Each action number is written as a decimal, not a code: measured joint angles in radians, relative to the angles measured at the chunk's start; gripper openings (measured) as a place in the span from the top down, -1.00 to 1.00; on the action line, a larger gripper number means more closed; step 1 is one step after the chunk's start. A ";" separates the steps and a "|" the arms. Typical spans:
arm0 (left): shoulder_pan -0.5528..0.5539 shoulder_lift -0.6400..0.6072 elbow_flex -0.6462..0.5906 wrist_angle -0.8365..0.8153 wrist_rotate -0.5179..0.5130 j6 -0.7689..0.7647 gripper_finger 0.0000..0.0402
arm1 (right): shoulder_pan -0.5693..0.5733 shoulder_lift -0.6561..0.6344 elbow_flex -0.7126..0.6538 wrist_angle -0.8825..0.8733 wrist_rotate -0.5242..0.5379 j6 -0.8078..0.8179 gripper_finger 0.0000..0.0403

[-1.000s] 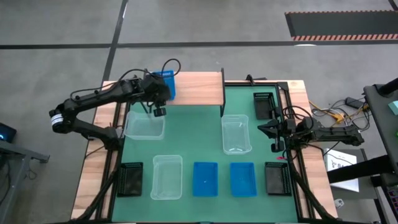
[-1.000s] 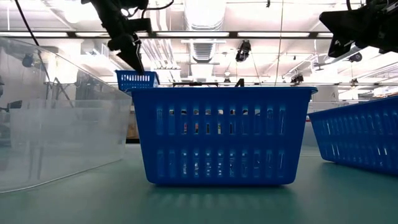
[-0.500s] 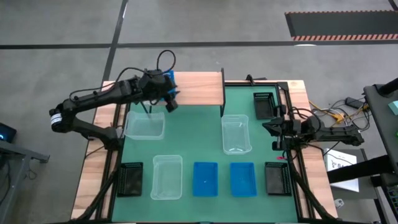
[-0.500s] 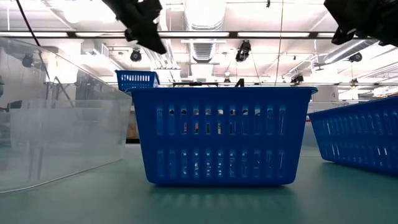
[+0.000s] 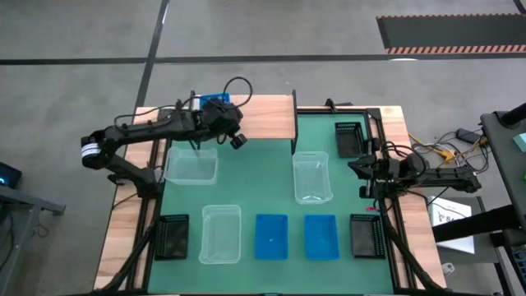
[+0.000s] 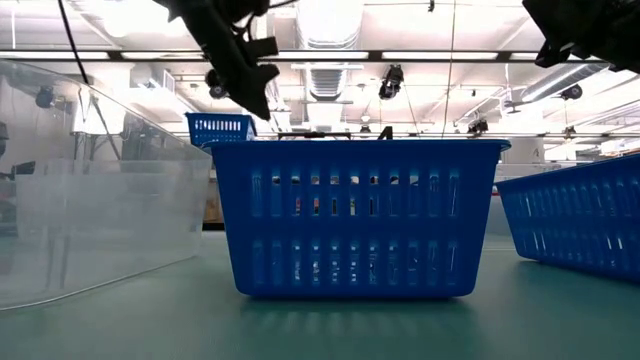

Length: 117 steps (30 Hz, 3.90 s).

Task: Stack baskets on shelf by color
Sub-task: Put the top blue bin on the shelf, then put the top right transparent bin on the shelf

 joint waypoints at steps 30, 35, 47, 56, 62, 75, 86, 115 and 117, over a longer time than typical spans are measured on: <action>-0.567 -0.251 -0.266 0.490 -0.034 -0.069 0.87 | 0.000 0.002 0.000 -0.026 0.000 0.026 0.96; -0.746 -0.261 -0.393 0.750 -0.033 -0.044 0.87 | 0.000 0.002 0.000 -0.025 0.000 0.029 0.96; -0.934 -0.217 -0.568 1.058 -0.033 -0.050 0.87 | 0.000 0.002 0.000 0.042 -0.038 0.017 0.96; -0.935 -0.198 -0.597 1.065 -0.033 -0.051 0.87 | 0.000 0.055 0.000 0.141 -0.060 0.011 0.96; -0.935 -0.207 -0.600 1.062 -0.033 0.022 0.87 | 0.000 0.168 0.008 0.254 -0.061 0.033 0.96; -0.934 -0.338 -0.611 1.029 -0.034 0.166 0.87 | 0.062 0.532 0.389 -0.026 -0.160 0.091 0.96; -0.934 -0.451 -0.647 0.977 -0.034 0.163 0.87 | 0.281 0.811 0.740 -0.434 -0.010 0.124 0.96; -0.934 -0.457 -0.681 1.029 -0.036 0.158 0.87 | 0.340 1.374 1.284 -1.117 0.080 0.165 0.95; -0.934 -0.457 -0.681 1.032 -0.036 0.158 0.87 | 0.333 1.391 1.285 -1.131 0.080 0.161 0.92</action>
